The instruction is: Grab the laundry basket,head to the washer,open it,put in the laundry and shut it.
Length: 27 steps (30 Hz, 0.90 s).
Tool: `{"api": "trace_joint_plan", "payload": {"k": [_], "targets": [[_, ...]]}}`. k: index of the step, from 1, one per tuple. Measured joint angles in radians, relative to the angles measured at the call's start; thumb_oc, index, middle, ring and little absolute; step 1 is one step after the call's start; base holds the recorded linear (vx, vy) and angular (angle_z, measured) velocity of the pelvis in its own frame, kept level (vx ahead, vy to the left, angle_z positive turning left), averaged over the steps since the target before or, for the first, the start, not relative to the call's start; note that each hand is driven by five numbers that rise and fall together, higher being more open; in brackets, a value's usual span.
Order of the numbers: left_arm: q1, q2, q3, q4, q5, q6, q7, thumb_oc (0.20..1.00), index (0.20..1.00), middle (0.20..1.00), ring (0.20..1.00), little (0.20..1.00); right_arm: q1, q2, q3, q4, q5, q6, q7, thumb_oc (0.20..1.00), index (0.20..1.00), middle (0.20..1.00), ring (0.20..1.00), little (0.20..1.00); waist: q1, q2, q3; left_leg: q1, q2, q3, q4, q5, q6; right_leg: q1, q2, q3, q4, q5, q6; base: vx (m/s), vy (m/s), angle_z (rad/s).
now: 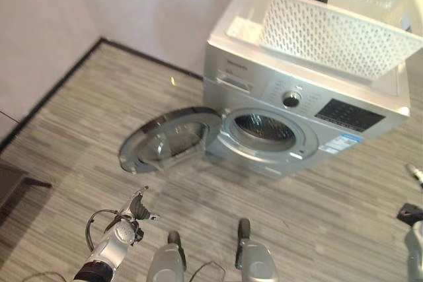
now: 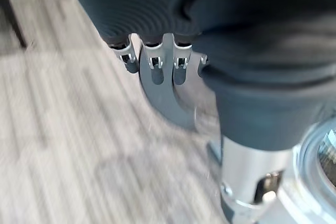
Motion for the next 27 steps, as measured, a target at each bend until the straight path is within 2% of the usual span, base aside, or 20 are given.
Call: {"api": "trace_joint_plan", "payload": {"k": [1, 2, 3, 6, 8, 9, 10, 12, 15, 16, 17, 18, 19, 20, 21, 22, 23, 24, 25, 27], "targets": [[-0.005, 0.013, 0.015, -0.007, 0.004, 0.001, 0.0, 1.0, 1.0, 1.0, 1.0, 1.0, -0.003, -0.004, -0.011, -0.037, -0.029, -0.013, -0.014, 1.0, 1.0, 1.0, 1.0, 1.0, 0.004, 0.001, -0.021, -0.015, 0.013, -0.015, 0.012, -0.007, 0.006, -0.046, 0.014, 0.019, 0.076, 0.039, 0.001, 0.18, -0.06, 0.36], [-0.008, 0.022, 0.019, -0.01, 0.013, 0.0, -0.003, 1.0, 1.0, 1.0, 1.0, 1.0, -0.005, -0.014, -0.019, -0.067, -0.042, -0.009, -0.016, 1.0, 1.0, 1.0, 1.0, 1.0, 0.004, 0.007, -0.019, -0.012, 0.015, -0.031, 0.009, -0.005, 0.009, -0.079, 0.021, 0.036, 0.124, 0.02, 0.003, 0.21, -0.112, 0.23], [-0.003, 0.034, 0.023, -0.01, 0.028, 0.0, -0.003, 1.0, 1.0, 1.0, 1.0, 1.0, -0.004, -0.059, -0.025, -0.133, -0.072, -0.014, -0.019, 1.0, 1.0, 1.0, 1.0, 1.0, 0.001, 0.02, -0.012, -0.007, 0.017, -0.04, -0.007, 0.008, 0.028, -0.093, 0.041, 0.074, 0.09, -0.007, 0.001, 0.1, -0.045, 0.24], [0.0, 0.038, 0.027, -0.01, 0.028, 0.0, -0.003, 1.0, 1.0, 1.0, 1.0, 1.0, -0.047, -0.144, -0.045, -0.166, -0.102, -0.021, -0.034, 1.0, 1.0, 1.0, 1.0, 1.0, -0.002, 0.022, -0.01, 0.0, 0.015, -0.064, -0.021, 0.009, 0.031, -0.115, 0.051, 0.083, 0.0, -0.011, 0.007, 0.03, -0.015, 0.27], [0.008, 0.049, 0.02, -0.01, 0.028, -0.003, -0.007, 1.0, 1.0, 1.0, 1.0, 1.0, -0.052, -0.161, -0.068, -0.165, -0.112, -0.033, -0.045, 1.0, 1.0, 1.0, 1.0, 1.0, -0.003, -0.015, -0.031, 0.009, -0.006, -0.086, -0.026, 0.008, 0.01, -0.109, 0.062, 0.078, -0.04, 0.056, -0.019, 0.0, 0.0, 0.65], [0.013, 0.062, 0.019, -0.011, 0.028, -0.003, -0.009, 1.0, 1.0, 1.0, 1.0, 1.0, -0.031, -0.158, -0.064, -0.163, -0.112, -0.033, -0.046, 1.0, 1.0, 1.0, 1.0, 1.0, -0.002, -0.05, -0.049, 0.01, -0.039, -0.095, -0.014, -0.005, -0.006, -0.094, 0.062, 0.079, -0.039, 0.112, -0.037, 0.0, 0.0, 0.31], [0.018, 0.058, 0.021, -0.009, 0.028, -0.001, -0.009, 1.0, 1.0, 1.0, 1.0, 1.0, -0.033, -0.162, -0.057, -0.154, -0.113, -0.033, -0.046, 1.0, 1.0, 1.0, 1.0, 1.0, 0.015, -0.063, -0.053, 0.012, -0.045, -0.092, 0.013, -0.025, -0.016, -0.083, 0.051, 0.06, -0.047, 0.067, 0.008, 0.0, 0.0, 0.0], [0.017, 0.037, 0.01, -0.016, 0.028, -0.003, -0.012, 1.0, 1.0, 1.0, 1.0, 1.0, -0.071, -0.165, -0.055, -0.13, -0.113, -0.032, -0.045, 1.0, 1.0, 1.0, 1.0, 1.0, 0.015, -0.007, -0.036, -0.025, -0.018, -0.096, 0.088, -0.072, 0.006, -0.075, 0.08, 0.063, -0.083, 0.069, 0.011, 0.0, 0.0, -0.26], [0.018, 0.019, 0.018, -0.033, 0.029, -0.006, -0.012, 1.0, 1.0, 1.0, 1.0, 1.0, -0.077, -0.182, -0.053, -0.097, -0.112, 0.011, -0.046, 1.0, 1.0, 1.0, 1.0, 1.0, 0.007, 0.019, -0.029, -0.029, -0.004, -0.109, 0.096, -0.107, -0.039, -0.074, 0.072, 0.071, -0.058, 0.074, 0.023, 0.47, -0.482, -0.08], [-0.024, 0.006, 0.013, -0.026, 0.028, -0.008, -0.011, 1.0, 1.0, 1.0, 1.0, 1.0, -0.078, -0.252, -0.051, -0.083, -0.112, 0.039, -0.047, 1.0, 1.0, 1.0, 1.0, 1.0, 0.015, 0.023, -0.003, -0.008, -0.008, -0.124, 0.103, -0.109, -0.031, -0.148, 0.069, 0.076, 0.092, 0.029, 0.035, 0.42, -0.495, 0.33], [-0.069, -0.027, -0.017, -0.001, 0.026, -0.014, -0.009, 1.0, 1.0, 1.0, 1.0, 1.0, -0.12, -0.375, -0.024, 0.023, -0.117, 0.047, -0.027, 1.0, 1.0, 1.0, 1.0, 1.0, 0.002, 0.026, 0.0, 0.003, -0.019, -0.165, 0.103, -0.095, -0.046, -0.14, 0.074, 0.057, 0.078, -0.028, 0.033, 0.84, -0.932, 1.37], [-0.143, -0.069, -0.059, 0.059, 0.024, -0.016, -0.011, 1.0, 1.0, 1.0, 1.0, 1.0, -0.202, -0.569, 0.008, 0.274, -0.122, 0.086, 0.006, 1.0, 1.0, 1.0, 1.0, 1.0, -0.004, 0.003, -0.021, 0.014, -0.053, -0.227, 0.072, -0.093, -0.04, -0.102, 0.035, 0.046, 0.047, -0.058, 0.03, 0.64, -0.763, 1.84], [-0.152, -0.095, -0.061, 0.07, 0.016, -0.036, -0.01, 1.0, 1.0, 1.0, 1.0, 1.0, -0.218, -0.625, 0.001, 0.331, -0.123, 0.095, 0.018, 1.0, 1.0, 1.0, 1.0, 1.0, -0.006, -0.034, -0.05, 0.02, -0.051, -0.227, 0.046, -0.082, -0.049, -0.1, 0.039, 0.042, 0.094, -0.072, 0.023, 0.72, -0.881, 2.05], [-0.135, -0.114, -0.058, 0.101, 0.005, -0.051, -0.001, 1.0, 1.0, 1.0, 1.0, 1.0, -0.22, -0.643, -0.022, 0.303, -0.118, 0.102, 0.035, 1.0, 1.0, 1.0, 1.0, 1.0, -0.005, -0.045, -0.067, 0.037, 0.016, -0.207, 0.016, -0.05, -0.066, -0.074, 0.097, 0.007, 0.167, -0.123, -0.043, 0.2, -0.302, 1.25], [-0.108, -0.115, -0.058, 0.118, -0.011, -0.05, 0.002, 1.0, 1.0, 1.0, 1.0, 1.0, -0.182, -0.652, -0.031, 0.241, -0.118, 0.097, 0.048, 1.0, 1.0, 1.0, 1.0, 1.0, 0.011, -0.034, -0.085, 0.043, 0.075, -0.191, 0.004, -0.047, -0.085, -0.058, 0.159, -0.04, 0.182, -0.148, -0.088, 0.2, -0.56, 0.83], [-0.01, -0.078, -0.039, 0.106, -0.027, -0.044, 0.002, 1.0, 1.0, 1.0, 1.0, 1.0, -0.175, -0.694, 0.001, 0.133, -0.11, 0.032, 0.077, 1.0, 1.0, 1.0, 1.0, 1.0, 0.036, -0.059, -0.111, 0.06, 0.144, -0.194, 0.064, -0.026, -0.13, 0.007, 0.245, -0.1, 0.099, -0.202, -0.156, 0.12, -0.534, 0.28], [0.013, -0.061, -0.02, 0.12, -0.043, -0.038, -0.003, 1.0, 1.0, 1.0, 1.0, 1.0, -0.211, -0.713, 0.023, 0.128, -0.104, -0.003, 0.078, 1.0, 1.0, 1.0, 1.0, 1.0, 0.043, -0.08, -0.108, 0.014, 0.15, -0.218, 0.153, 0.008, -0.157, 0.011, 0.282, -0.08, 0.089, -0.215, -0.198, 0.17, -0.563, -0.19], [0.052, -0.044, 0.02, 0.137, -0.064, -0.022, -0.002, 1.0, 1.0, 1.0, 1.0, 1.0, -0.267, -0.717, 0.035, 0.092, -0.08, -0.012, 0.087, 1.0, 1.0, 1.0, 1.0, 1.0, 0.087, -0.108, -0.106, -0.115, 0.171, -0.22, 0.39, 0.101, -0.03, 0.025, 0.316, -0.045, 0.069, -0.187, -0.222, 0.04, -0.132, -0.48], [0.076, -0.033, 0.017, 0.136, -0.065, -0.016, -0.003, 1.0, 1.0, 1.0, 1.0, 1.0, -0.283, -0.712, 0.044, 0.069, -0.068, -0.018, 0.087, 1.0, 1.0, 1.0, 1.0, 1.0, 0.094, -0.115, -0.106, -0.149, 0.184, -0.226, 0.427, 0.088, -0.023, 0.057, 0.328, -0.042, 0.049, -0.166, -0.201, 0.08, -0.061, -0.33], [0.098, -0.033, 0.016, 0.127, -0.081, -0.014, -0.007, 1.0, 1.0, 1.0, 1.0, 1.0, -0.269, -0.715, 0.028, 0.02, -0.06, -0.027, 0.088, 1.0, 1.0, 1.0, 1.0, 1.0, 0.073, -0.132, -0.109, -0.152, 0.18, -0.177, 0.326, 0.08, -0.033, 0.101, 0.326, -0.049, -0.008, -0.149, -0.196, 0.09, 0.033, 0.22]]}}
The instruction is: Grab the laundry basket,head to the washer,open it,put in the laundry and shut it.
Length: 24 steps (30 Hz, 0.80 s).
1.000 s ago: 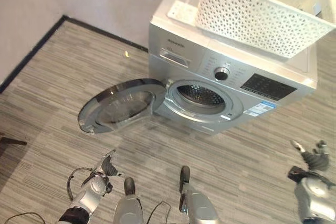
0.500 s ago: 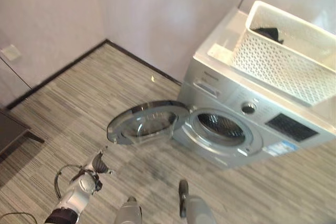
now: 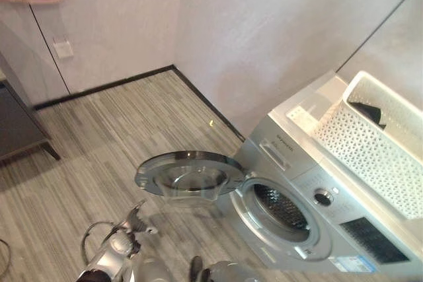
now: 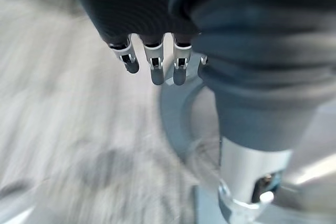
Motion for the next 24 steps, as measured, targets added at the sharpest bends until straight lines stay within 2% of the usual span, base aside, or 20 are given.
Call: {"api": "trace_joint_plan", "payload": {"k": [1, 2, 3, 4, 5, 6, 7, 8, 10, 13, 15, 16, 17, 19, 20, 21, 22, 24], "targets": [[0.004, -0.005, -0.011, -0.027, -0.012, -0.01, -0.006, 1.0, 1.0, 1.0, 1.0, 1.0, 0.006, 0.007, -0.02, -0.013, 0.009, 0.0, 0.002, 1.0, 1.0, 1.0, 1.0, 1.0, -0.011, 0.007, 0.013, -0.005, -0.038, 0.067, -0.117, -0.006, -0.011, 0.051, -0.007, 0.013, -0.065, 0.008, -0.002, 0.15, 0.122, 0.04], [-0.002, -0.006, -0.016, -0.043, -0.013, -0.021, -0.007, 1.0, 1.0, 1.0, 1.0, 1.0, 0.03, 0.021, -0.034, -0.012, 0.009, 0.006, 0.007, 1.0, 1.0, 1.0, 1.0, 1.0, -0.002, -0.001, 0.025, 0.055, -0.095, 0.115, -0.318, 0.009, -0.021, 0.068, -0.036, 0.02, -0.092, 0.032, 0.021, 0.13, 0.088, -0.29], [-0.004, -0.011, -0.025, -0.049, -0.012, -0.025, -0.008, 1.0, 1.0, 1.0, 1.0, 1.0, 0.033, 0.019, -0.034, -0.006, 0.008, 0.015, 0.014, 1.0, 1.0, 1.0, 1.0, 1.0, 0.007, 0.022, 0.033, 0.081, -0.118, 0.137, -0.425, 0.03, -0.028, 0.072, -0.037, 0.023, -0.106, 0.053, 0.048, 0.22, 0.16, -0.5], [-0.015, -0.014, -0.038, -0.046, -0.012, -0.025, -0.018, 1.0, 1.0, 1.0, 1.0, 1.0, 0.035, 0.019, -0.034, 0.018, 0.007, 0.02, 0.015, 1.0, 1.0, 1.0, 1.0, 1.0, -0.004, 0.052, 0.032, 0.087, -0.132, 0.194, -0.491, 0.057, -0.025, 0.094, -0.035, 0.022, -0.14, 0.06, 0.06, 0.19, 0.148, -0.32], [-0.032, -0.019, -0.047, -0.035, -0.012, -0.026, -0.019, 1.0, 1.0, 1.0, 1.0, 1.0, 0.037, 0.02, -0.03, 0.044, 0.005, 0.029, 0.019, 1.0, 1.0, 1.0, 1.0, 1.0, -0.014, 0.076, 0.038, 0.114, -0.153, 0.201, -0.518, 0.074, -0.006, 0.114, -0.027, 0.039, -0.153, 0.06, 0.061, 0.19, 0.151, -0.3], [-0.047, -0.023, -0.071, -0.013, -0.01, -0.025, -0.023, 1.0, 1.0, 1.0, 1.0, 1.0, 0.039, 0.021, -0.01, 0.075, 0.002, 0.044, 0.033, 1.0, 1.0, 1.0, 1.0, 1.0, -0.007, 0.093, 0.037, 0.164, -0.165, 0.167, -0.58, 0.105, 0.021, 0.131, -0.026, 0.053, -0.15, 0.055, 0.064, 0.15, 0.105, -0.45], [-0.05, -0.022, -0.076, -0.013, -0.01, -0.026, -0.028, 1.0, 1.0, 1.0, 1.0, 1.0, 0.063, 0.022, 0.001, 0.086, -0.001, 0.058, 0.044, 1.0, 1.0, 1.0, 1.0, 1.0, -0.011, 0.098, 0.038, 0.193, -0.173, 0.164, -0.602, 0.153, 0.043, 0.145, -0.03, 0.055, -0.15, 0.054, 0.066, 0.09, 0.073, -0.46], [-0.053, -0.021, -0.077, -0.012, -0.01, -0.027, -0.03, 1.0, 1.0, 1.0, 1.0, 1.0, 0.088, 0.025, 0.0, 0.09, -0.004, 0.064, 0.056, 1.0, 1.0, 1.0, 1.0, 1.0, -0.027, 0.11, 0.038, 0.203, -0.179, 0.167, -0.607, 0.175, 0.04, 0.159, -0.038, 0.052, -0.149, 0.05, 0.073, 0.12, 0.105, -0.2], [-0.078, -0.02, -0.082, -0.002, -0.011, -0.026, -0.039, 1.0, 1.0, 1.0, 1.0, 1.0, 0.143, 0.021, -0.01, 0.123, -0.012, 0.078, 0.079, 1.0, 1.0, 1.0, 1.0, 1.0, -0.059, 0.099, 0.04, 0.227, -0.212, 0.176, -0.624, 0.166, 0.055, 0.17, -0.07, 0.05, -0.153, 0.04, 0.091, 0.08, 0.076, -0.06], [-0.096, -0.022, -0.077, -0.002, -0.011, -0.026, -0.047, 1.0, 1.0, 1.0, 1.0, 1.0, 0.145, 0.021, -0.021, 0.123, -0.011, 0.084, 0.124, 1.0, 1.0, 1.0, 1.0, 1.0, -0.085, 0.093, 0.038, 0.23, -0.242, 0.203, -0.637, 0.16, 0.071, 0.155, -0.107, 0.055, -0.153, 0.033, 0.103, 0.04, 0.058, -0.21], [-0.095, -0.024, -0.075, 0.002, -0.013, -0.026, -0.052, 1.0, 1.0, 1.0, 1.0, 1.0, 0.145, 0.021, -0.021, 0.122, -0.011, 0.084, 0.15, 1.0, 1.0, 1.0, 1.0, 1.0, -0.088, 0.093, 0.038, 0.25, -0.25, 0.205, -0.657, 0.162, 0.084, 0.154, -0.12, 0.056, -0.14, 0.026, 0.117, 0.01, 0.041, -0.09], [-0.1, -0.028, -0.075, 0.026, -0.015, -0.026, -0.055, 1.0, 1.0, 1.0, 1.0, 1.0, 0.14, 0.02, -0.02, 0.122, -0.01, 0.083, 0.17, 1.0, 1.0, 1.0, 1.0, 1.0, -0.081, 0.095, 0.038, 0.269, -0.252, 0.208, -0.669, 0.161, 0.091, 0.154, -0.127, 0.056, -0.132, 0.012, 0.134, 0.0, 0.024, -0.13], [-0.1, -0.03, -0.075, 0.036, -0.018, -0.026, -0.056, 1.0, 1.0, 1.0, 1.0, 1.0, 0.123, 0.014, -0.004, 0.13, -0.007, 0.079, 0.18, 1.0, 1.0, 1.0, 1.0, 1.0, -0.072, 0.094, 0.037, 0.277, -0.252, 0.218, -0.674, 0.157, 0.097, 0.153, -0.14, 0.052, -0.151, 0.011, 0.131, 0.0, 0.03, -0.24], [-0.103, -0.029, -0.075, 0.046, -0.019, -0.026, -0.06, 1.0, 1.0, 1.0, 1.0, 1.0, 0.065, -0.032, 0.071, 0.155, 0.001, 0.08, 0.215, 1.0, 1.0, 1.0, 1.0, 1.0, -0.068, 0.089, 0.034, 0.272, -0.26, 0.235, -0.675, 0.151, 0.092, 0.133, -0.193, 0.052, -0.222, 0.039, 0.145, 0.01, 0.011, -0.17], [-0.107, -0.031, -0.076, 0.046, -0.019, -0.026, -0.062, 1.0, 1.0, 1.0, 1.0, 1.0, 0.061, -0.036, 0.076, 0.155, 0.004, 0.079, 0.234, 1.0, 1.0, 1.0, 1.0, 1.0, -0.067, 0.083, 0.031, 0.268, -0.265, 0.234, -0.677, 0.15, 0.092, 0.12, -0.218, 0.052, -0.248, 0.076, 0.157, 0.0, 0.0, 0.0], [-0.105, -0.031, -0.076, 0.046, -0.02, -0.026, -0.064, 1.0, 1.0, 1.0, 1.0, 1.0, 0.039, -0.04, 0.104, 0.167, 0.011, 0.078, 0.244, 1.0, 1.0, 1.0, 1.0, 1.0, -0.065, 0.079, 0.029, 0.27, -0.268, 0.233, -0.679, 0.149, 0.093, 0.12, -0.229, 0.052, -0.256, 0.101, 0.166, 0.01, 0.0, 0.04], [-0.105, -0.04, -0.085, 0.054, -0.021, -0.026, -0.073, 1.0, 1.0, 1.0, 1.0, 1.0, -0.069, -0.076, 0.278, 0.249, 0.029, 0.082, 0.289, 1.0, 1.0, 1.0, 1.0, 1.0, -0.066, 0.07, 0.017, 0.274, -0.262, 0.233, -0.684, 0.149, 0.083, 0.123, -0.23, 0.051, -0.27, 0.13, 0.185, 0.0, 0.0, 0.0], [-0.108, -0.047, -0.1, 0.052, -0.021, -0.03, -0.08, 1.0, 1.0, 1.0, 1.0, 1.0, -0.107, -0.089, 0.348, 0.296, 0.029, 0.085, 0.32, 1.0, 1.0, 1.0, 1.0, 1.0, -0.05, 0.07, 0.014, 0.269, -0.252, 0.23, -0.692, 0.157, 0.072, 0.122, -0.219, 0.048, -0.278, 0.136, 0.173, 0.0, 0.001, -0.02]]}}
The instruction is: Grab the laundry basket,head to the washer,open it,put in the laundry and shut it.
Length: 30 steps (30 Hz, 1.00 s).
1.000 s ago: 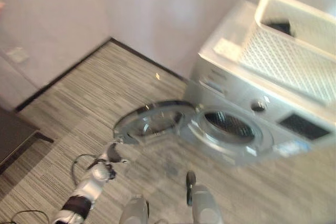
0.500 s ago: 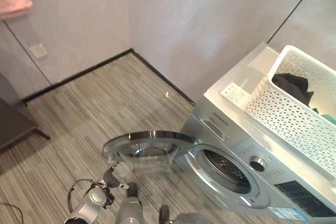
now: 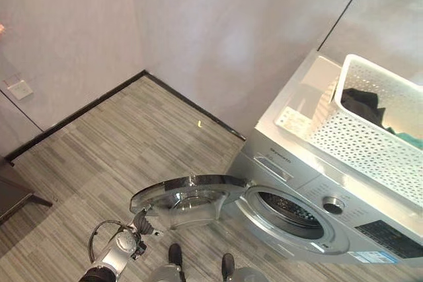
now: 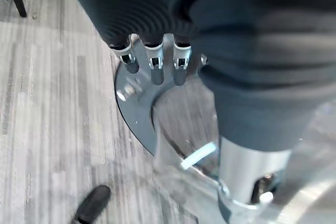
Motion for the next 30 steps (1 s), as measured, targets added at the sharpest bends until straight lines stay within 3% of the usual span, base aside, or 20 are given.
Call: {"api": "trace_joint_plan", "payload": {"k": [2, 7, 16, 17, 21, 30], "targets": [[0.002, -0.004, -0.028, 0.014, -0.001, 0.001, -0.004, 1.0, 1.0, 1.0, 1.0, 1.0, -0.142, -0.001, 0.188, 0.086, -0.004, 0.013, 0.037, 1.0, 1.0, 1.0, 1.0, 1.0, 0.003, 0.0, 0.001, -0.006, 0.014, 0.002, -0.002, 0.008, -0.011, -0.001, 0.016, -0.001, -0.017, 0.021, -0.003, 0.0, -0.016, -0.08], [0.015, -0.011, -0.028, 0.019, -0.033, 0.0, -0.023, 1.0, 1.0, 1.0, 1.0, 1.0, -0.292, 0.001, 0.504, 0.135, -0.038, 0.029, 0.135, 1.0, 1.0, 1.0, 1.0, 1.0, 0.012, -0.003, 0.004, -0.014, 0.02, -0.008, -0.012, 0.021, -0.02, -0.001, 0.026, -0.008, -0.033, 0.03, -0.01, 0.0, -0.011, 0.05], [0.012, -0.01, -0.049, 0.019, -0.039, -0.007, -0.041, 1.0, 1.0, 1.0, 1.0, 1.0, -0.35, 0.001, 0.575, 0.093, -0.053, 0.025, 0.194, 1.0, 1.0, 1.0, 1.0, 1.0, 0.031, -0.012, 0.052, -0.026, 0.018, -0.026, -0.017, 0.024, -0.024, -0.003, 0.027, -0.031, -0.04, 0.03, -0.01, -0.01, -0.015, 0.07], [0.01, -0.007, -0.063, 0.023, -0.04, -0.009, -0.041, 1.0, 1.0, 1.0, 1.0, 1.0, -0.442, -0.003, 0.701, 0.061, -0.062, 0.045, 0.2, 1.0, 1.0, 1.0, 1.0, 1.0, 0.029, -0.016, 0.061, -0.027, 0.018, -0.03, -0.017, 0.024, -0.025, -0.002, 0.027, -0.043, -0.04, 0.03, -0.011, 0.0, -0.015, 0.03], [-0.032, -0.017, -0.062, 0.035, -0.048, -0.015, -0.042, 1.0, 1.0, 1.0, 1.0, 1.0, -0.57, 0.01, 0.824, 0.052, -0.066, 0.035, 0.237, 1.0, 1.0, 1.0, 1.0, 1.0, 0.037, -0.019, 0.092, -0.043, 0.019, -0.041, -0.016, 0.031, -0.033, -0.012, 0.03, -0.055, -0.04, 0.032, -0.013, -0.01, -0.022, 0.09], [-0.025, -0.007, -0.058, 0.034, -0.079, -0.034, -0.04, 1.0, 1.0, 1.0, 1.0, 1.0, -0.628, 0.048, 0.908, 0.175, -0.161, 0.035, 0.262, 1.0, 1.0, 1.0, 1.0, 1.0, 0.069, -0.021, 0.124, -0.088, 0.019, -0.065, -0.01, 0.041, -0.037, -0.044, 0.033, -0.077, -0.04, 0.033, -0.014, -0.01, -0.033, 0.07]]}}
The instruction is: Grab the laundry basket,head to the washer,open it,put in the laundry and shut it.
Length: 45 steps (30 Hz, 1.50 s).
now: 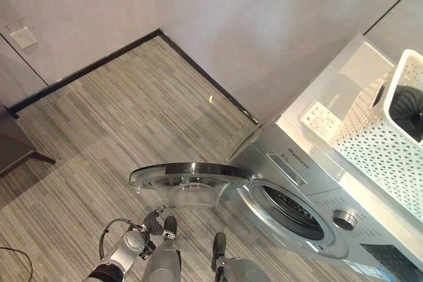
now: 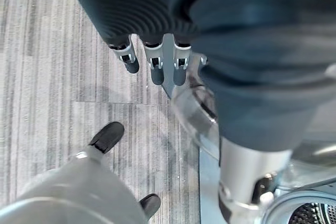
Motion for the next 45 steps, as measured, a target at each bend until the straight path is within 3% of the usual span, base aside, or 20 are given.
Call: {"api": "trace_joint_plan", "payload": {"k": [12, 13, 14, 20, 25, 30, 35, 40, 45], "targets": [[-0.001, 0.014, -0.003, -0.043, -0.038, -0.005, 0.0, 1.0, 1.0, 1.0, 1.0, 1.0, -0.009, -0.013, -0.03, 0.016, -0.04, 0.0, 0.053, 1.0, 1.0, 1.0, 1.0, 1.0, 0.014, 0.014, 0.031, -0.032, 0.002, -0.013, -0.003, 0.007, -0.011, -0.028, 0.004, -0.015, 0.0, 0.003, -0.004, 0.0, -0.032, 0.03], [-0.003, 0.014, -0.005, -0.049, -0.038, -0.005, 0.0, 1.0, 1.0, 1.0, 1.0, 1.0, 0.013, -0.014, -0.059, 0.012, -0.04, 0.0, 0.06, 0.548, 0.548, 0.548, 0.548, 0.548, 0.014, 0.016, 0.032, -0.031, 0.002, -0.015, -0.01, 0.013, -0.01, -0.029, 0.004, -0.018, 0.0, 0.003, -0.005, -0.01, -0.014, 0.04], [-0.003, 0.015, -0.004, -0.055, -0.038, -0.005, 0.0, 1.0, 1.0, 1.0, 1.0, 1.0, 0.023, -0.014, -0.079, 0.011, -0.04, -0.001, 0.061, 0.2, 0.2, 0.2, 0.2, 0.2, 0.014, 0.016, 0.032, -0.031, 0.001, -0.016, -0.011, 0.014, -0.01, -0.029, 0.004, -0.02, 0.0, 0.003, -0.005, -0.02, -0.002, 0.04], [-0.028, 0.013, -0.004, -0.057, -0.039, -0.005, 0.003, 1.0, 1.0, 1.0, 1.0, 1.0, 0.061, -0.006, -0.167, 0.016, -0.035, -0.016, 0.015, 0.2, 0.2, 0.2, 0.2, 0.2, 0.011, 0.03, 0.035, -0.029, 0.001, -0.015, -0.012, 0.018, -0.009, -0.028, 0.004, -0.02, 0.0, 0.005, -0.007, 0.0, 0.0, 0.0], [-0.028, 0.012, 0.016, -0.056, -0.068, -0.005, 0.011, 1.0, 1.0, 1.0, 1.0, 1.0, 0.151, 0.056, -0.413, 0.057, 0.005, -0.023, -0.082, 0.2, 0.2, 0.2, 0.2, 0.2, 0.003, 0.06, 0.025, 0.006, 0.002, -0.006, -0.02, 0.019, -0.006, -0.001, 0.003, -0.006, 0.0, 0.005, -0.007, 0.01, -0.001, -0.04], [-0.031, 0.004, 0.017, -0.02, -0.068, -0.005, 0.019, 1.0, 1.0, 1.0, 1.0, 1.0, 0.184, 0.09, -0.584, 0.089, 0.098, -0.027, -0.213, 0.2, 0.2, 0.2, 0.2, 0.2, -0.026, 0.087, 0.01, 0.028, 0.002, -0.004, -0.026, 0.02, -0.006, 0.018, 0.005, -0.005, 0.0, 0.005, -0.008, 0.03, -0.017, -0.03], [-0.038, 0.001, 0.018, -0.017, -0.068, -0.007, 0.021, 1.0, 1.0, 1.0, 1.0, 1.0, 0.118, 0.093, -0.663, 0.146, 0.222, -0.045, -0.385, 0.2, 0.2, 0.2, 0.2, 0.2, -0.036, 0.102, -0.008, 0.058, 0.005, -0.005, -0.029, 0.019, -0.006, 0.047, 0.008, -0.004, -0.001, 0.004, -0.009, 0.03, -0.018, 0.0], [-0.04, -0.005, 0.012, -0.015, -0.067, -0.009, 0.026, 1.0, 1.0, 1.0, 1.0, 1.0, -0.011, 0.103, -0.666, 0.175, 0.309, -0.062, -0.487, 0.2, 0.2, 0.2, 0.2, 0.2, -0.038, 0.099, -0.033, 0.08, 0.008, -0.003, -0.031, 0.019, -0.006, 0.066, 0.01, -0.002, -0.001, 0.004, -0.01, 0.03, -0.005, -0.01], [-0.025, -0.005, 0.015, -0.014, -0.067, -0.011, 0.056, 1.0, 1.0, 1.0, 1.0, 1.0, -0.098, 0.103, -0.667, 0.104, 0.338, -0.121, -0.603, 0.2, 0.2, 0.2, 0.2, 0.2, -0.034, 0.069, -0.079, 0.11, 0.011, -0.001, -0.047, 0.021, -0.011, 0.088, 0.013, 0.003, -0.001, 0.0, -0.015, 0.02, 0.002, -0.01]]}}
